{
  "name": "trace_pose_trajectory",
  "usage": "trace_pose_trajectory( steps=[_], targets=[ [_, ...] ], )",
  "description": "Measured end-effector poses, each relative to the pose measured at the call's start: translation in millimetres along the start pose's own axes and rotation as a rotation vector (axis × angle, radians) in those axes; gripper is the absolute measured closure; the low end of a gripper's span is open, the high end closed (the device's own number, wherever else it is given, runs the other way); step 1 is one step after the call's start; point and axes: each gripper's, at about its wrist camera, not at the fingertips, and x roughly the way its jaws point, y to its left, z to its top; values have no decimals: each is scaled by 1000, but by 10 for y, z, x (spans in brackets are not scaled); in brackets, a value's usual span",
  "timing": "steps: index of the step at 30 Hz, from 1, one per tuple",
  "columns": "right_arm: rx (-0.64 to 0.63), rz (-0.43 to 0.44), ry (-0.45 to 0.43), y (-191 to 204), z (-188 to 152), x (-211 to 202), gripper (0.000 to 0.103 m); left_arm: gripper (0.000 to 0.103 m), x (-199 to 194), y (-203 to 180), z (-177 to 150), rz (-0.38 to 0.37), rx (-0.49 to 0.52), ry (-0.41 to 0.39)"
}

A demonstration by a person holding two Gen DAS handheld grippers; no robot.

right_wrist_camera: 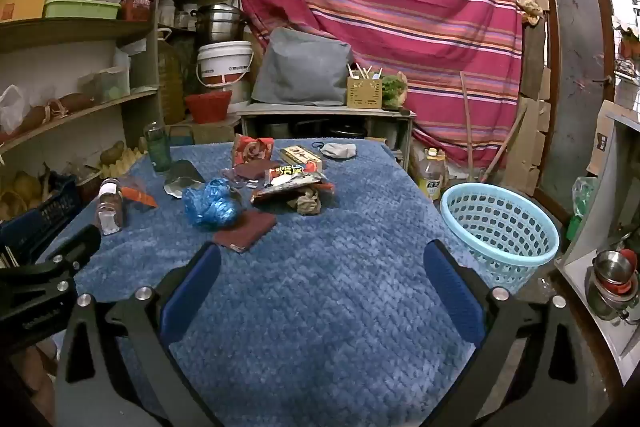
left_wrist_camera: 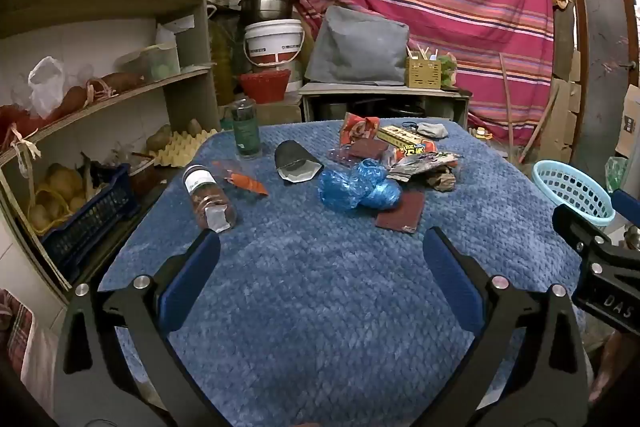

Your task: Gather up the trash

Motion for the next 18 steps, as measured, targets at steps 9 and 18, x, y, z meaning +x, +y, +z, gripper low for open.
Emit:
trace_pose_trajectory(
  steps=[9,18],
  targets=[
    [-2,0,-5,-3,2,7,4,5,0,8,2,-7,-12,6],
    [0,-3,-15,-27,12,-5,4,5,1,12,2,-7,-16,9]
  ],
)
